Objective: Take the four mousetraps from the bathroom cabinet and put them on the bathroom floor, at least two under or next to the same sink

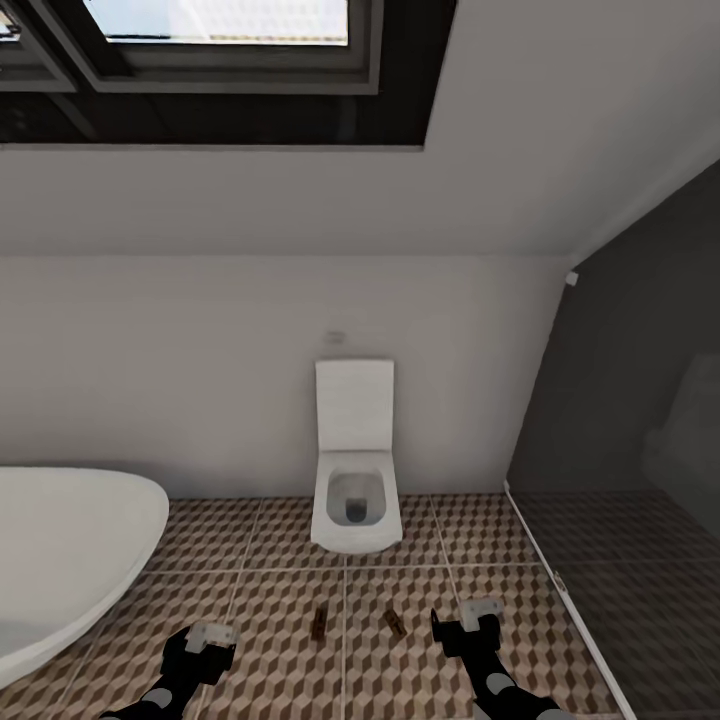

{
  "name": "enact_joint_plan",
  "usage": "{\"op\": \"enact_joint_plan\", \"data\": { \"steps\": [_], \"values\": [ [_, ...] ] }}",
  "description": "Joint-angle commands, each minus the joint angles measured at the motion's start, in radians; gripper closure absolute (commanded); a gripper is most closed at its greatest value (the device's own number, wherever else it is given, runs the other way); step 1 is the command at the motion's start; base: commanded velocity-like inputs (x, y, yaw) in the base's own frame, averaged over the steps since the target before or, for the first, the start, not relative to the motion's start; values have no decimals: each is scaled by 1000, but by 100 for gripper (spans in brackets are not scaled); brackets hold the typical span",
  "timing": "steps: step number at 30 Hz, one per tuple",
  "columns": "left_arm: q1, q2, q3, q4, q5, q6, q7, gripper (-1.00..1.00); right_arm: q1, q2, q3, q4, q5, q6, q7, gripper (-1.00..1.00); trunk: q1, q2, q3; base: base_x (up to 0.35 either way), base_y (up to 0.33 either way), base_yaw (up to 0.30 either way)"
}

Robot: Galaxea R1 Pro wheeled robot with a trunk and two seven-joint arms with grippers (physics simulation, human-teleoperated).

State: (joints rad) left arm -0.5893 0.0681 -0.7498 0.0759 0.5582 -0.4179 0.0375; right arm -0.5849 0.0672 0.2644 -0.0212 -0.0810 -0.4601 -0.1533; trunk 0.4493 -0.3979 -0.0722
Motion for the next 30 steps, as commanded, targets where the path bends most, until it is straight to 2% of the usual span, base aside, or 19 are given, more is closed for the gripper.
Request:
{"op": "enact_joint_plan", "data": {
  "steps": [1, 20, 30],
  "values": [
    [-1, -1, -6, 2, -1, -4, 4, -100, -1, 0, 9, 1, -9, -3, -3, -100, 1, -2, -1, 0, 0, 0],
    [-1, -1, -7, 2, -1, -3, 5, -100, -1, 1, 9, 2, -9, -1, -3, -100, 1, -2, 27, 0, 0, 0],
    [2, -1, -6, 2, 0, 16, 5, -100, 49, 5, 9, 3, -9, 3, -3, -100, 1, -2, 28, 0, 0, 0]
  ]
}}
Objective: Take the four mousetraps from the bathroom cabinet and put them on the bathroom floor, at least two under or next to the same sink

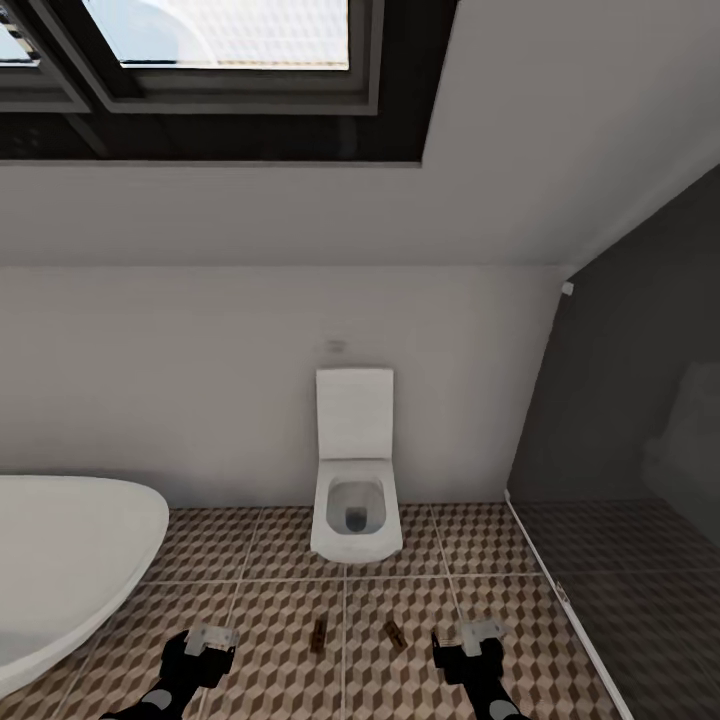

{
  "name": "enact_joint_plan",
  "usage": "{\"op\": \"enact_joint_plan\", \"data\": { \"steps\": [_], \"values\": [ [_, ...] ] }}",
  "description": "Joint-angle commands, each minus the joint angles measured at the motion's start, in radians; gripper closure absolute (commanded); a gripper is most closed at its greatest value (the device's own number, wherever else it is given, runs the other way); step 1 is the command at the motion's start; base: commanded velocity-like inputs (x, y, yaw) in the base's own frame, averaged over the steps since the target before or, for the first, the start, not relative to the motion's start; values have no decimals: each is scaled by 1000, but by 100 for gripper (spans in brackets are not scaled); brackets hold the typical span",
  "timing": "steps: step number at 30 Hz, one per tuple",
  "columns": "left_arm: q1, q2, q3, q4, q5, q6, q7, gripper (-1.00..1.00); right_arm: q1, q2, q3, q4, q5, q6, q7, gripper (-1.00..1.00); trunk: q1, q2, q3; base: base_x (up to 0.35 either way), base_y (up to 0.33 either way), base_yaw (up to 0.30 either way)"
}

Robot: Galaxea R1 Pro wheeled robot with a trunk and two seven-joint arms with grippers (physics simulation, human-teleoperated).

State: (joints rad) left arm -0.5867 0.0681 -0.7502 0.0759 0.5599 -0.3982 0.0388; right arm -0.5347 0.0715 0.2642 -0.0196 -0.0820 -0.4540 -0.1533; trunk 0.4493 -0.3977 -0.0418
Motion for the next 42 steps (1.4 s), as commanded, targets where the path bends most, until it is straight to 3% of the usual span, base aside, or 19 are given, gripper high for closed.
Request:
{"op": "enact_joint_plan", "data": {
  "steps": [1, 9, 14, 27, 38, 42],
  "values": [
    [1, -1, -6, 2, -2, 2, 4, -100, 5, 1, 9, 1, -8, -3, -3, -100, 1, -2, -2, 0, 0, 0],
    [53, -1, -6, 2, -2, 120, 3, -100, 61, 4, 9, 1, -8, -1, -4, -100, 1, -2, -2, 0, 0, 0],
    [103, 0, -6, 3, -2, 158, 3, -100, 91, 7, 9, 1, -8, 10, -5, -100, 1, -2, -2, 0, 0, 0],
    [272, 6, -5, 4, -2, 176, 4, -100, 145, 27, 8, 3, -9, 151, 10, -100, 1, -2, -2, 0, 0, 0],
    [333, 61, -3, 3, 4, 172, 11, -100, 231, 20, 7, 3, -9, 150, 80, -100, 1, -2, -2, 0, 0, 0],
    [337, 71, 1, 2, 29, 169, 12, -100, 264, 11, 7, 3, -9, 113, 88, -100, 1, -2, -2, 0, 0, 0]
  ]
}}
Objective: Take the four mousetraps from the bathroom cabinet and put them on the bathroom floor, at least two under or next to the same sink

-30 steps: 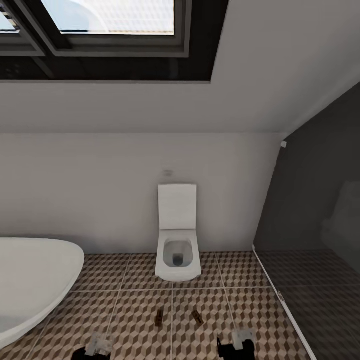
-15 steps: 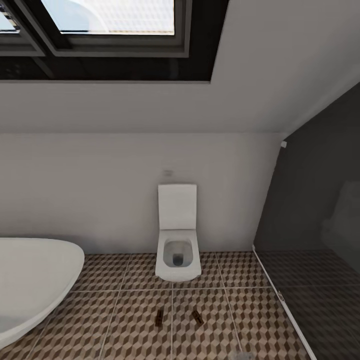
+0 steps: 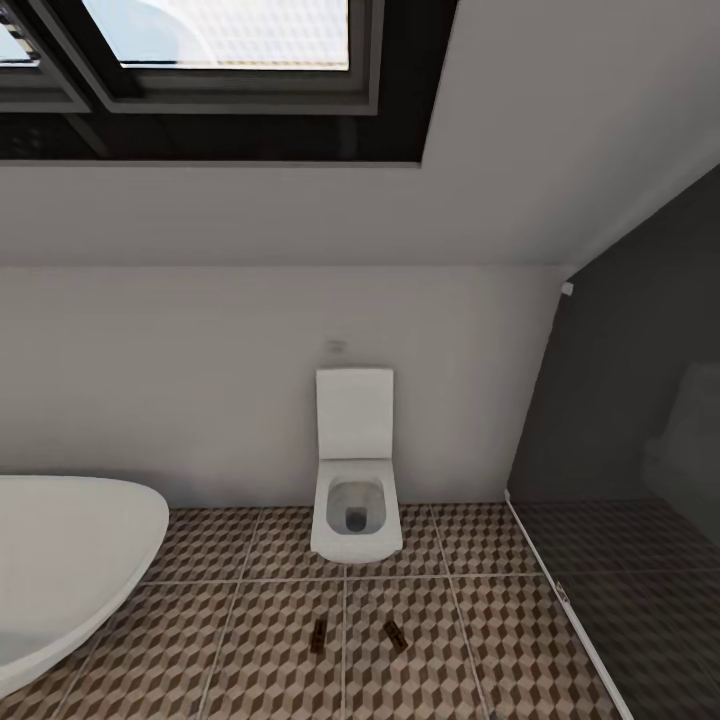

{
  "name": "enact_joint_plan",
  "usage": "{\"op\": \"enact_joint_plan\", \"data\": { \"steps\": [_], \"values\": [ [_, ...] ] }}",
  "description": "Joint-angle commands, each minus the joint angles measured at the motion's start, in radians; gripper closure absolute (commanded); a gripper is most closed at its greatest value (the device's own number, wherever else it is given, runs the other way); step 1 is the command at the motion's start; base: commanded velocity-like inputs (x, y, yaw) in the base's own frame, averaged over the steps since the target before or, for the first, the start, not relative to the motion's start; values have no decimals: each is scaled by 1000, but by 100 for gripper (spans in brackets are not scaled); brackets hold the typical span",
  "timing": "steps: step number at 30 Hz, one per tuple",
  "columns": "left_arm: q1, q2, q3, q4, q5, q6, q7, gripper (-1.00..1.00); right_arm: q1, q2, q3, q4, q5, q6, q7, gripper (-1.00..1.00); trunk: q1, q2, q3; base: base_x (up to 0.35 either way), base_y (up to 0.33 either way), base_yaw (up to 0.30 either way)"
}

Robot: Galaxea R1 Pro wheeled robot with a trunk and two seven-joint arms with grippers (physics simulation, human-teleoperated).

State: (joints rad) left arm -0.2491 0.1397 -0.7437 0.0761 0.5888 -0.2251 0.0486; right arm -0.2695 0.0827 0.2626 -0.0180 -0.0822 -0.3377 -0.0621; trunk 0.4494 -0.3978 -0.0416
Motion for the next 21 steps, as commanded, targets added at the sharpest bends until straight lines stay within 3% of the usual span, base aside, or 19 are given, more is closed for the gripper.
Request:
{"op": "enact_joint_plan", "data": {
  "steps": [1, 10, 21],
  "values": [
    [-1, 0, -5, 2, 9, -5, 2, -100, 6, -3, 9, 1, -8, -12, -2, -100, 1, -2, -2, 0, 0, 0],
    [0, 2, -5, 1, 119, -9, 1, -100, 53, -34, 9, 1, -9, -59, 8, -100, 1, -2, -2, 0, 0, 0],
    [1, 0, -5, -1, 150, -10, 1, -100, 65, -39, 8, -1, -10, -62, 4, -100, 1, -2, -2, 0, 0, 0]
  ]
}}
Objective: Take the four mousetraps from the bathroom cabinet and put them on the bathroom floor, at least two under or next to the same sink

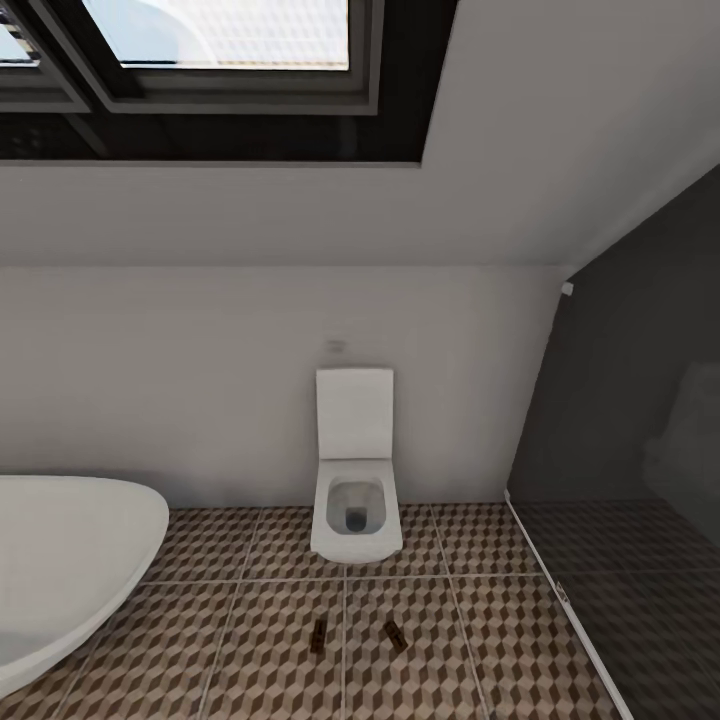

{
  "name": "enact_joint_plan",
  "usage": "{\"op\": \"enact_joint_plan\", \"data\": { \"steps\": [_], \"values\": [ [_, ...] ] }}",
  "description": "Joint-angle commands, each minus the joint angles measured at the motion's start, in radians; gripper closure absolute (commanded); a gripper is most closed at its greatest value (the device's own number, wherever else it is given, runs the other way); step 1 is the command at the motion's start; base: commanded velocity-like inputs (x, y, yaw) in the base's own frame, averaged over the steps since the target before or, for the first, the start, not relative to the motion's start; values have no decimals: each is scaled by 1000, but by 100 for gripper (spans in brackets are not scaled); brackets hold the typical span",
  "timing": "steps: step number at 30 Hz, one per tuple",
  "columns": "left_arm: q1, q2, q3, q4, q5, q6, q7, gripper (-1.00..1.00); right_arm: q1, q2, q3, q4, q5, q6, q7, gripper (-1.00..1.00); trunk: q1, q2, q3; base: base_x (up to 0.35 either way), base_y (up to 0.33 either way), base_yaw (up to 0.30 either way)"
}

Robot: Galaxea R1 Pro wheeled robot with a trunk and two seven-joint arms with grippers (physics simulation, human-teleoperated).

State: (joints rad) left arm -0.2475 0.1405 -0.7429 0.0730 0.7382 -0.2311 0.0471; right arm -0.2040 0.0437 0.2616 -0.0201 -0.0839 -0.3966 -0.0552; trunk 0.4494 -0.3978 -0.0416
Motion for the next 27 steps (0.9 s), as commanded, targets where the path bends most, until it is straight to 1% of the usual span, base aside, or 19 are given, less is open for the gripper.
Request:
{"op": "enact_joint_plan", "data": {
  "steps": [1, 7, 27],
  "values": [
    [-1, -1, -6, 2, 1, -4, 2, -100, -1, 1, 9, 1, -9, -3, -4, -100, 1, -2, -2, 0, 0, 0],
    [-1, -1, -4, 0, 3, -4, 2, -100, 0, 5, 8, -1, -10, -2, -6, -100, 1, -2, -2, 0, 0, 0],
    [-1, -1, -1, -2, 3, -5, 2, -100, 0, 2, 7, -3, -6, -2, -6, -100, 1, -2, -2, 0, 0, 0]
  ]
}}
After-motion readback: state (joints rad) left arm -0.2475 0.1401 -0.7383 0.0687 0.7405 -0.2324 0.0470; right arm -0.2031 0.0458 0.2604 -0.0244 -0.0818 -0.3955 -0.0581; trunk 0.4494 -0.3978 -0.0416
